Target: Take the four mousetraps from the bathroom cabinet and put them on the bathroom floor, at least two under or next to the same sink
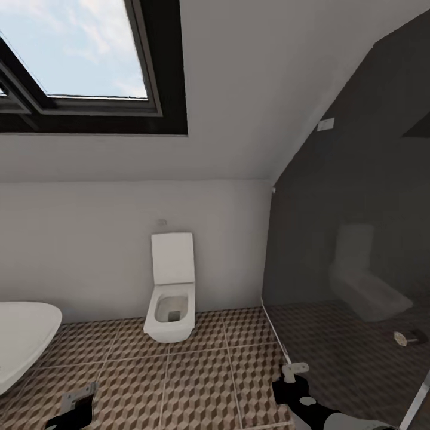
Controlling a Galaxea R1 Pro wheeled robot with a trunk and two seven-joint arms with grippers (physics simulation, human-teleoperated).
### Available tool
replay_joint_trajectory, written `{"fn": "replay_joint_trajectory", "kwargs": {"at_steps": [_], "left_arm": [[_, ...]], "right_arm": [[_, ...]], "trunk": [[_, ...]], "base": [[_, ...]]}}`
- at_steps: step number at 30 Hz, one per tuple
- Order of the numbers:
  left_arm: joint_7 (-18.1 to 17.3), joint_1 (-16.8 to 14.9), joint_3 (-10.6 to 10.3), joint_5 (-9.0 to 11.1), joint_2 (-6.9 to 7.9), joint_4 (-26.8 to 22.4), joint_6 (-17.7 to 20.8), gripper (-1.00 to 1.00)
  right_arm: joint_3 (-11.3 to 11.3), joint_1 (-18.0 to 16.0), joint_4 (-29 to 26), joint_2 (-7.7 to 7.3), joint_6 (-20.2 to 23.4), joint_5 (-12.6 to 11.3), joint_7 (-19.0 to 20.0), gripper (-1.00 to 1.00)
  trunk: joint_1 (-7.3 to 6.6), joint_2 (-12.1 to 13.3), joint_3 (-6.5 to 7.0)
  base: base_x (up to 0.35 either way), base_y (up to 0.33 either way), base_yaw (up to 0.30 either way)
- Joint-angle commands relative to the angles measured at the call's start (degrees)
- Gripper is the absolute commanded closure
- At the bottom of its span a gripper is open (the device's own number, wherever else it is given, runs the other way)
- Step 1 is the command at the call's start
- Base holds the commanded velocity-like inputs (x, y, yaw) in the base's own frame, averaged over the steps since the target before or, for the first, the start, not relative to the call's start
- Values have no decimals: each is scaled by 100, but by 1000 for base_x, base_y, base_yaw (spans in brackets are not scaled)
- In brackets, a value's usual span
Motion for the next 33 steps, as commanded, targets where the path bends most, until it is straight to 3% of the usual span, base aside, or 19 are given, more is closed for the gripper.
{"fn": "replay_joint_trajectory", "kwargs": {"at_steps": [1, 33], "left_arm": [[-18, -5, -42, 37, -5, 18, -20, 100], [-18, -5, -42, 37, -13, 18, -20, 100]], "right_arm": [[51, -8, 27, 4, -43, -70, 8, 100], [50, -8, 27, 4, -44, -69, 24, 100]], "trunk": [[5, -4, -2], [5, -4, -2]], "base": [[314, 92, 273], [314, 27, 82]]}}
